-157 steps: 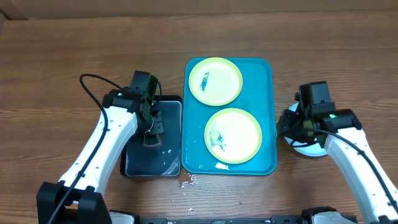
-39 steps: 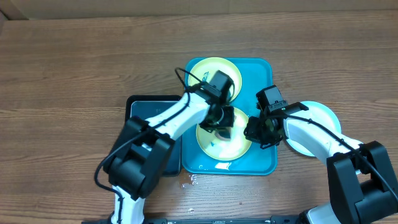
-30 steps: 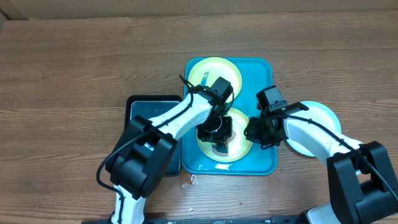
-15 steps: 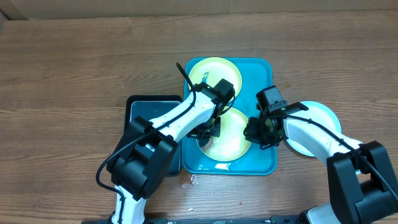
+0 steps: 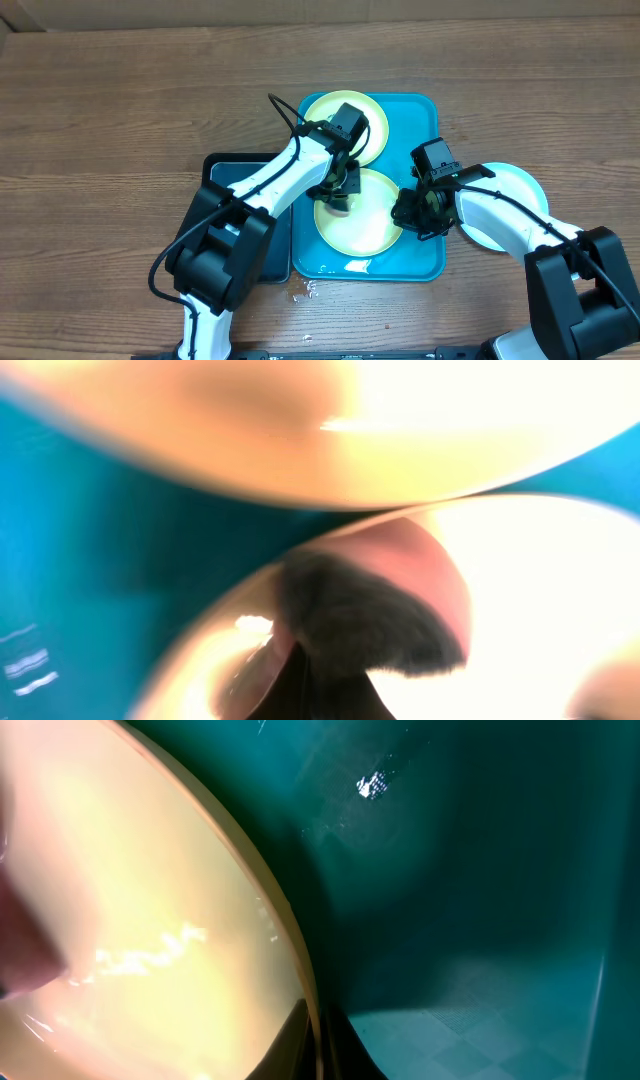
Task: Clean dirty plates on tray and stack at the side
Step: 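Scrub the yellow plate with the sponge while the right gripper holds its rim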
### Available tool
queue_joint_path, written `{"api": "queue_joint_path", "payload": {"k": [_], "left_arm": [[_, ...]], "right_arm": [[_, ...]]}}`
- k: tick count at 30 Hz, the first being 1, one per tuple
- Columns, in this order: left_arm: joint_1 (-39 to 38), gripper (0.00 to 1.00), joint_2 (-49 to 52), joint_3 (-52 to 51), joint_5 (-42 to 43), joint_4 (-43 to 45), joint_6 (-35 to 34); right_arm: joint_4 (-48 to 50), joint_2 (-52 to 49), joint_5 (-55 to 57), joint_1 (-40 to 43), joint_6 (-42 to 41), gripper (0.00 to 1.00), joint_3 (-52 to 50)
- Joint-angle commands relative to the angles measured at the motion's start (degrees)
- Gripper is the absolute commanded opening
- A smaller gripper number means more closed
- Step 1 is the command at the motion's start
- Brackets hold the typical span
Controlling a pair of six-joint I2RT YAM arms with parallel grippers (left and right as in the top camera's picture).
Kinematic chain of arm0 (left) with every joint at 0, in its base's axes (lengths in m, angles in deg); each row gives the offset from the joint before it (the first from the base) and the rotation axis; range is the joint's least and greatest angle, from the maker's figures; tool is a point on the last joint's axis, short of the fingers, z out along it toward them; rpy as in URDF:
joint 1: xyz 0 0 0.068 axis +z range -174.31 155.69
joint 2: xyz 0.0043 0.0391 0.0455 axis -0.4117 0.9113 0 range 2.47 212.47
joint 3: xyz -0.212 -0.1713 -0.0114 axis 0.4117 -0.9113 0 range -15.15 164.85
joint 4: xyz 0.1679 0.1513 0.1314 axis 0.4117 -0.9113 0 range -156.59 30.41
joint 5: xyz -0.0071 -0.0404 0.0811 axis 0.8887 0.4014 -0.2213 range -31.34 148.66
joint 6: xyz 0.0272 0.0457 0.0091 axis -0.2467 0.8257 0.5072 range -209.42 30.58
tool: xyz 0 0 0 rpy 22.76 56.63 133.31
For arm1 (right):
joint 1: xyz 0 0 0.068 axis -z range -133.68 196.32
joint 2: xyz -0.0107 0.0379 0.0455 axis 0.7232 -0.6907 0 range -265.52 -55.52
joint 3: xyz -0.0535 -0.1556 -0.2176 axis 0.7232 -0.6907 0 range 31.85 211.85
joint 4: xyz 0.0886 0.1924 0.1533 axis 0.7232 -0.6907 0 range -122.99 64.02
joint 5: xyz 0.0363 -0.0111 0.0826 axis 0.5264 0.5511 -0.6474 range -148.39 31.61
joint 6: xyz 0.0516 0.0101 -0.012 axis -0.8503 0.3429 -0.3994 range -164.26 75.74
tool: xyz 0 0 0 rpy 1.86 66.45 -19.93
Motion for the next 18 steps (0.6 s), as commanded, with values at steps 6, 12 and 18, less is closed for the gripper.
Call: {"api": "queue_joint_path", "payload": {"k": [6, 12, 18], "left_arm": [[-1.64, 0.04, 5.88, -1.27, 26.60, 7.63, 0.13], [-2.62, 0.04, 7.02, -1.27, 36.59, 9.55, 3.85], [-1.60, 0.04, 7.02, -1.27, 34.25, 2.91, 5.86]], "right_arm": [[-0.17, -1.40, 4.04, 0.42, -0.61, 0.04, -0.44], [-0.17, -1.40, 4.04, 0.42, -0.63, 0.04, -0.44], [-0.20, -1.40, 4.04, 0.42, -0.63, 0.04, -0.44]]}}
